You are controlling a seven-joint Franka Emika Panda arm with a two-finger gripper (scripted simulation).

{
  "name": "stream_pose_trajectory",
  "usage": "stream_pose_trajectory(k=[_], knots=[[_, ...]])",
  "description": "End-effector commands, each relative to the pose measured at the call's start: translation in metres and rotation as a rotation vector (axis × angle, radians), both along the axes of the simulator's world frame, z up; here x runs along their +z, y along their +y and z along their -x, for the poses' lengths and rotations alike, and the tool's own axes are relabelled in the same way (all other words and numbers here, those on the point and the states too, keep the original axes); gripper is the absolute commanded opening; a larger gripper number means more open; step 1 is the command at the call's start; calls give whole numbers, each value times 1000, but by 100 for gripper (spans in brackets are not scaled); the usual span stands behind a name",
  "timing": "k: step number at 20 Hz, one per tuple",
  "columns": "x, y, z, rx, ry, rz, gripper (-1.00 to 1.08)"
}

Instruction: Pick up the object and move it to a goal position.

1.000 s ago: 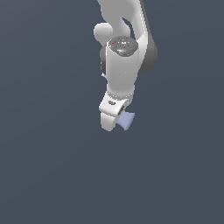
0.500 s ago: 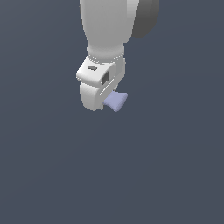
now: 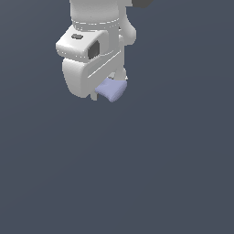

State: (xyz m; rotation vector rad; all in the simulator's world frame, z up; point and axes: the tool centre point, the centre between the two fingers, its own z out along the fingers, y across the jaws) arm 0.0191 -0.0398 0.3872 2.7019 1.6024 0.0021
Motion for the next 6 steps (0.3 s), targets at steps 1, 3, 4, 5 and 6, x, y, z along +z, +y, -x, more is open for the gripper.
stream_pose_trajectory(k=[1,3,4,5,6], knots=[[8,-3,-1,0,1,0,-100],[11,-4,-1,0,1,0,-100],[12,-5,-1,0,1,0,-100],[12,-5,-1,0,1,0,-100],[12,-5,-1,0,1,0,-100]])
